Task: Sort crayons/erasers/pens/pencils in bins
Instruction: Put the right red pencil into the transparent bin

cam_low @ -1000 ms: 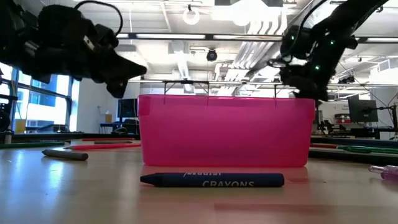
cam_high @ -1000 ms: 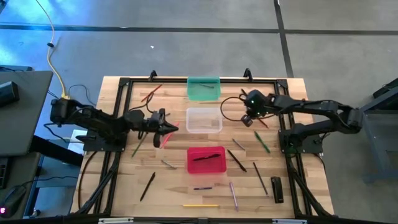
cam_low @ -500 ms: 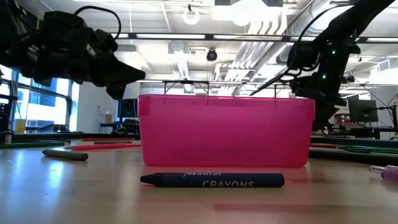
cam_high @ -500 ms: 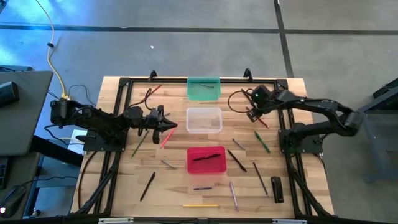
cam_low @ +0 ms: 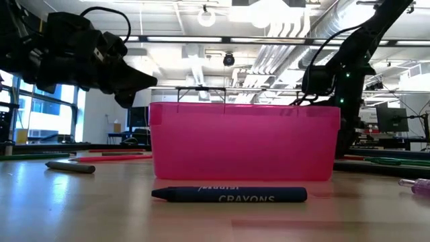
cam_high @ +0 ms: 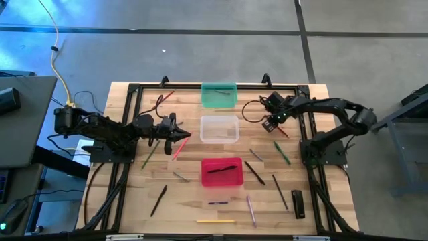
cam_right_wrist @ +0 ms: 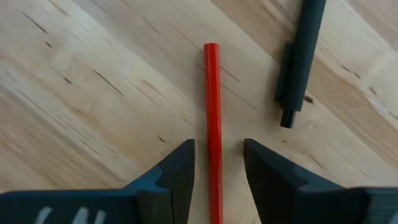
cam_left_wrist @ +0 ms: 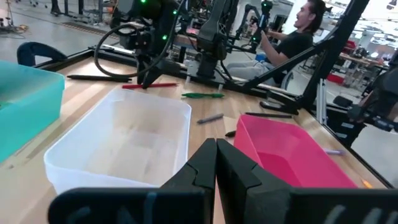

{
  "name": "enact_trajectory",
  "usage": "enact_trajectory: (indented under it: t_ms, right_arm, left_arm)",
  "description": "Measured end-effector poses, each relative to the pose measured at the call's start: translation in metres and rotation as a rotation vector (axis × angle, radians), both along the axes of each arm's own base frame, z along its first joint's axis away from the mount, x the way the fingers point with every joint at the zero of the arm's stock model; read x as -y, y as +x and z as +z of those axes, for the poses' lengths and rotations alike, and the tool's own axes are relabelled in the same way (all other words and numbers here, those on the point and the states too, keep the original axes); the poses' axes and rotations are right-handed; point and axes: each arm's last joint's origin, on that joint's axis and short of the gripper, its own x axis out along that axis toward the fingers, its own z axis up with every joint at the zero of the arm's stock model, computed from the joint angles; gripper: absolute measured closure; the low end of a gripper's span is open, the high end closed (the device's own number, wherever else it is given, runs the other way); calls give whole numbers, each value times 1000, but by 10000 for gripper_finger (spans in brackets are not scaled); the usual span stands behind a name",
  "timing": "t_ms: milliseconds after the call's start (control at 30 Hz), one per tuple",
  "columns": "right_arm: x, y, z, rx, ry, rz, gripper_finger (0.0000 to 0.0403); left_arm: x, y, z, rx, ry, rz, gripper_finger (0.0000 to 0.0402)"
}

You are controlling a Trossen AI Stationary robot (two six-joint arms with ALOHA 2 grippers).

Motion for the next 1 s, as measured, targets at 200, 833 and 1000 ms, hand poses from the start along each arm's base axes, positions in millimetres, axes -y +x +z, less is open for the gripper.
enact_trajectory:
  t_ms: [200, 833, 1000]
  right_arm:
    - [0, 0, -2, -2, 1, 1, 330]
    - [-9, -5, 22, 83, -31, 7, 393]
    - [-20, -4, 39, 171, -56, 15, 393]
  left_arm:
    - [0, 0, 0, -2, -1, 0, 401]
    - [0, 0, -1, -3, -29, 3, 401]
    - [0, 0, -1, -3, -29, 4, 401]
